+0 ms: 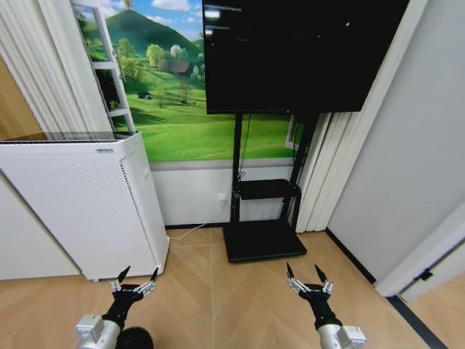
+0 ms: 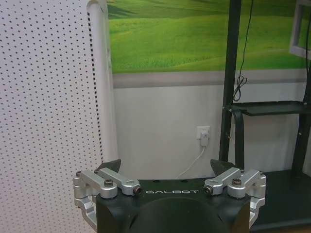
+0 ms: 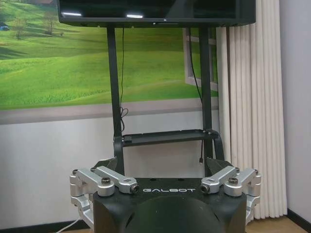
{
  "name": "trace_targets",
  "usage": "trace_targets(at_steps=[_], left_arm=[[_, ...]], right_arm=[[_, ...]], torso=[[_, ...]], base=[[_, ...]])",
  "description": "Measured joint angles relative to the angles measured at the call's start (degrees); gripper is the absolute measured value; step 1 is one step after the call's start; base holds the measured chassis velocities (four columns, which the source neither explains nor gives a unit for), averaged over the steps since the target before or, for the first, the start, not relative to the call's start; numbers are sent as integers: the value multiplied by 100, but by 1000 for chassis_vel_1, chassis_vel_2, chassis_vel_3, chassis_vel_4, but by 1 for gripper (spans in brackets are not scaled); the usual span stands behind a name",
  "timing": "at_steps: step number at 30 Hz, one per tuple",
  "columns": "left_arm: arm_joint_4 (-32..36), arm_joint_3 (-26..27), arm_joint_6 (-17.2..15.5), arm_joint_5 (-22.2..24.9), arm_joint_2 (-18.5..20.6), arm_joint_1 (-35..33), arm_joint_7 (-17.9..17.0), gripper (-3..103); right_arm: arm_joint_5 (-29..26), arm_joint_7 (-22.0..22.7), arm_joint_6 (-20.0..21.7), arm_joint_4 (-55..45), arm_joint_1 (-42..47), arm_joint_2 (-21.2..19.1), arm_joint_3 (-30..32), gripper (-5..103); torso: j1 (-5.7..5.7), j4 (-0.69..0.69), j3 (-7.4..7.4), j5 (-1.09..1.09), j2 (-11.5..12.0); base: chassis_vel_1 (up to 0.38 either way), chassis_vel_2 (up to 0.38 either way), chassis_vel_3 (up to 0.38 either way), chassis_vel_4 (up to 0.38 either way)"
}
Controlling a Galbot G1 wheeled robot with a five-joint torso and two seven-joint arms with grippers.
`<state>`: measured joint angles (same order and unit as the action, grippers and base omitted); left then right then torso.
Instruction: Pick up the trash bin and place the garbage on the floor into it.
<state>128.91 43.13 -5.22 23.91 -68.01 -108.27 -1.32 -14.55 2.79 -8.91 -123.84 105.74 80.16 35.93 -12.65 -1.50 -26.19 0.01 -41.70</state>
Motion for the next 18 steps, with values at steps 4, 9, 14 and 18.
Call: trace_targets(at_steps=[4, 9, 14, 18], left_arm=[[0, 0, 0, 0, 0, 0, 1, 100], [1, 0, 0, 0, 0, 0, 0, 100], [0, 0, -1, 0, 0, 0, 0, 100], [1, -1, -1, 0, 0, -1, 3, 100]], right_arm=[[0, 0, 0, 0, 0, 0, 0, 100], [0, 0, 0, 0, -1, 0, 1, 100], [0, 0, 0, 0, 1, 0, 0, 100], [0, 0, 0, 0, 2, 0, 0, 100]], torso=[[3, -1, 6, 0, 8], [8, 0, 12, 1, 20], [14, 0, 18, -3, 29], [17, -1, 23, -4, 38]], base=[[286, -294, -293, 263], [332, -331, -318, 330], [366, -372, -350, 381], [360, -371, -362, 373]])
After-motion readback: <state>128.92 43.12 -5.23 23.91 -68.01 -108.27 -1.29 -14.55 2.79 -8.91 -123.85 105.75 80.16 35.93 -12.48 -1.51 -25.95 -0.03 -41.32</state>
